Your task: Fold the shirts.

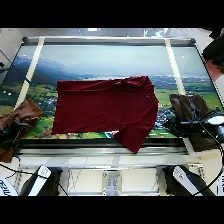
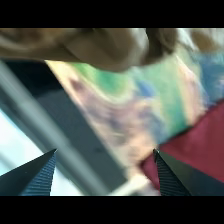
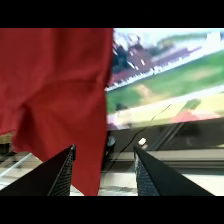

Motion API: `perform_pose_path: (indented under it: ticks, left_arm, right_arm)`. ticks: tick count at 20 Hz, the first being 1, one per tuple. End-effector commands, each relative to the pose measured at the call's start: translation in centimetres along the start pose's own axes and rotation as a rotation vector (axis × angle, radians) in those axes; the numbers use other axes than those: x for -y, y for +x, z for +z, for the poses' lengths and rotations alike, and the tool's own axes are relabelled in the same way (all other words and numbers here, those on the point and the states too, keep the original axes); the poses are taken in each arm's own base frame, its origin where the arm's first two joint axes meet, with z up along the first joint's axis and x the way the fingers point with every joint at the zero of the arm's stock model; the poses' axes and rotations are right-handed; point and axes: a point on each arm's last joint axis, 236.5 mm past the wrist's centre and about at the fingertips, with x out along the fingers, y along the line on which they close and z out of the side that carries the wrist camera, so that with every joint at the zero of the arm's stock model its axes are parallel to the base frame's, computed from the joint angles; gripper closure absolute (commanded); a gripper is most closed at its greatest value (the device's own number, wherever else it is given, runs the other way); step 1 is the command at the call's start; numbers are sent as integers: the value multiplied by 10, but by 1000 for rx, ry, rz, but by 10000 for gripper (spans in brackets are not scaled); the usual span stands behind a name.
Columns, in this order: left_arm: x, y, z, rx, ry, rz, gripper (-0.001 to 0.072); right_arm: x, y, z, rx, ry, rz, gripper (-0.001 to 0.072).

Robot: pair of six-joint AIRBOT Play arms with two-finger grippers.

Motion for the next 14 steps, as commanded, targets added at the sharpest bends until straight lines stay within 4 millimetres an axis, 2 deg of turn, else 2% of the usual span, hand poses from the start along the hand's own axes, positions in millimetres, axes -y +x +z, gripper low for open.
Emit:
perform_pose_path:
  ticks: [1,3,6,9,14]
  left_arm:
    - [38,14,1,3,-75,-189,11]
    - [40,25,-9,-29,-53,-181,198]
    - [45,42,-38,-126,4,-161,199]
    - [40,58,-60,-212,92,-92,199]
    - [54,75,-73,-275,34,-109,199]
  right_arm:
    - [5,26,4,23,76,65,301]
    - [-2,31,16,52,98,115,301]
    - [-4,34,16,45,98,132,301]
    - [-4,34,15,42,95,134,301]
    - [-8,33,17,47,76,150,301]
